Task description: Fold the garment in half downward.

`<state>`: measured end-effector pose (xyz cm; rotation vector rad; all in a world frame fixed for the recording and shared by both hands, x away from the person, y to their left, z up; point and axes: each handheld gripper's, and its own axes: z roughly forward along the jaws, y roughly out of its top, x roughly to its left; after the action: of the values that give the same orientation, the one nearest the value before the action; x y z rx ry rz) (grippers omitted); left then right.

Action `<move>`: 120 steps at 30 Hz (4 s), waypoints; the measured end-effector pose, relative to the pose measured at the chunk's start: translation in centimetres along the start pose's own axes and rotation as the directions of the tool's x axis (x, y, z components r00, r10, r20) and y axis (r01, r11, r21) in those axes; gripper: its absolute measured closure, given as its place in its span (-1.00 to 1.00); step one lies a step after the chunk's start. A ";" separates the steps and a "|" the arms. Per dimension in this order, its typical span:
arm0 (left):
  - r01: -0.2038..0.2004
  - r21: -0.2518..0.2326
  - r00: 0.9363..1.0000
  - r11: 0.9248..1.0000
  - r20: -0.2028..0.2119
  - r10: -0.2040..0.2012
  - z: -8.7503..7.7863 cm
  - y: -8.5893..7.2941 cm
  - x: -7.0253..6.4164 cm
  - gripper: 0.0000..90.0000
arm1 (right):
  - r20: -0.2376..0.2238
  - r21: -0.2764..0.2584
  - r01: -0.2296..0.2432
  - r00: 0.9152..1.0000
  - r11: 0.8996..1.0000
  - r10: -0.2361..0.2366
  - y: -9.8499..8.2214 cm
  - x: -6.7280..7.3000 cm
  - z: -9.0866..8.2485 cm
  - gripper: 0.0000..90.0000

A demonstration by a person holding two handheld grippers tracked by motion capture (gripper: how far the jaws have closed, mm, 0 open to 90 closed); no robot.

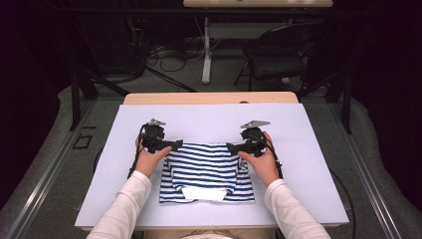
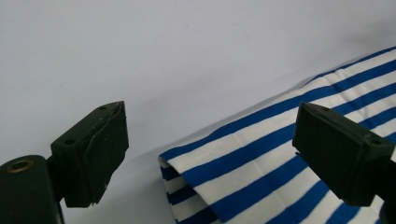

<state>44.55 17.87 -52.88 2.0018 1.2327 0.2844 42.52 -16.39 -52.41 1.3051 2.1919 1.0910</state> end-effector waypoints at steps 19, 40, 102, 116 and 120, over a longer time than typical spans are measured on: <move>-0.031 0.063 0.998 0.998 -0.061 0.035 1.7 -1.0 1.3 -0.46 | 0.017 0.063 -0.020 1.000 0.998 0.019 -0.9 -1.8 1.5 -0.59; -0.054 0.066 0.998 0.996 -0.028 0.056 1.7 -1.5 1.6 0.37 | -0.063 0.078 -0.031 0.997 0.996 0.036 -2.1 -2.7 1.6 0.58; 0.024 -0.124 0.996 0.992 -0.078 -0.034 1.3 1.4 2.3 0.94 | -0.026 -0.017 -0.032 0.999 0.999 0.032 2.2 -3.5 1.2 0.93; 0.043 -0.131 0.993 0.990 -0.105 -0.057 3.0 3.3 2.7 0.94 | 0.009 -0.004 -0.062 0.998 0.998 0.062 3.7 -4.8 2.2 0.93; 0.053 -0.128 0.992 0.990 -0.111 -0.067 3.5 3.6 2.9 0.94 | 0.020 0.000 -0.073 0.997 0.997 0.073 4.0 -5.2 2.7 0.93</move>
<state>50.28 17.71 -53.31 1.8595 1.3114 0.4418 49.20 -18.59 -51.42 1.4009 2.1455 1.0992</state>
